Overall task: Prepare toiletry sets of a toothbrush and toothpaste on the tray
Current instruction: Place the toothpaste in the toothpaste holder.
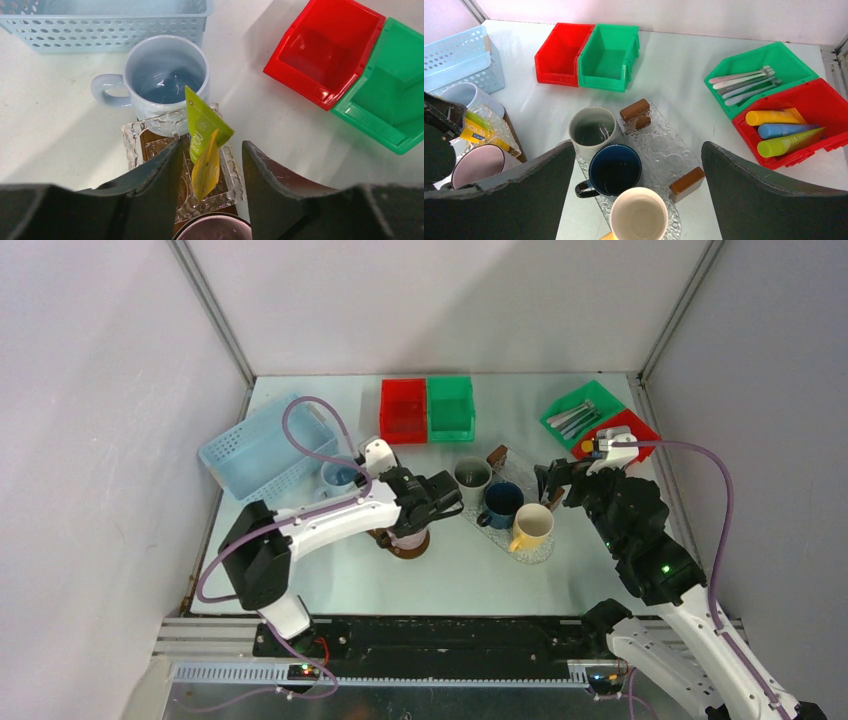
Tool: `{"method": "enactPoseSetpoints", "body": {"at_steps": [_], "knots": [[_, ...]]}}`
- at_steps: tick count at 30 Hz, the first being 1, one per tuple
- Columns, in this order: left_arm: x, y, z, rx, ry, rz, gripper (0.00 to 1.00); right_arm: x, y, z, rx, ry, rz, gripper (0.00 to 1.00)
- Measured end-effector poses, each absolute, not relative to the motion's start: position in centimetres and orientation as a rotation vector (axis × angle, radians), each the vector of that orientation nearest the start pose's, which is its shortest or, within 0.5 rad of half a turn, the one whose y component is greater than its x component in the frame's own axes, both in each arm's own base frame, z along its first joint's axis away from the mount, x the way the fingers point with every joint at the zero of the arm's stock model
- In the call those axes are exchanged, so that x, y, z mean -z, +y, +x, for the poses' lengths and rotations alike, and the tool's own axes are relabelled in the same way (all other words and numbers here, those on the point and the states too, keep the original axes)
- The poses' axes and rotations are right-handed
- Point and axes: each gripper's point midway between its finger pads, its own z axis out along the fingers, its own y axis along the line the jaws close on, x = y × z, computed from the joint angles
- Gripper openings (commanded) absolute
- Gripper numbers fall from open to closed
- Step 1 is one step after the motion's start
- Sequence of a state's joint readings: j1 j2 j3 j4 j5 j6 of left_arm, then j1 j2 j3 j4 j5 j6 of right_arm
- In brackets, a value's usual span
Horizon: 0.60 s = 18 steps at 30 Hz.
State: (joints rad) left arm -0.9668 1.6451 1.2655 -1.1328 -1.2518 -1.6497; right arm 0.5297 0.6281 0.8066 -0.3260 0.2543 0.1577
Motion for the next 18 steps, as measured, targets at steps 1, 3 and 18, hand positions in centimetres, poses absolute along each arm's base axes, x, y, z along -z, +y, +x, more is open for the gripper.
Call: {"method": "enactPoseSetpoints", "body": {"at_steps": [1,3,18], "knots": [[-17.5,-16.1,29.7,-0.301,1.779,-0.676,0.58,-29.4,10.6,25.5,-0.292,1.717,-0.132,0.99],[-17.9,-15.9,29.5,-0.285,1.780,-0.691,0.60,-29.5,10.6,25.5,-0.294,1.716,-0.133,0.99],[-25.7,-13.3,28.0,-0.041,1.769,-0.750,0.87,-28.4,9.6,27.2,-0.244,1.816,-0.059,0.99]]}}
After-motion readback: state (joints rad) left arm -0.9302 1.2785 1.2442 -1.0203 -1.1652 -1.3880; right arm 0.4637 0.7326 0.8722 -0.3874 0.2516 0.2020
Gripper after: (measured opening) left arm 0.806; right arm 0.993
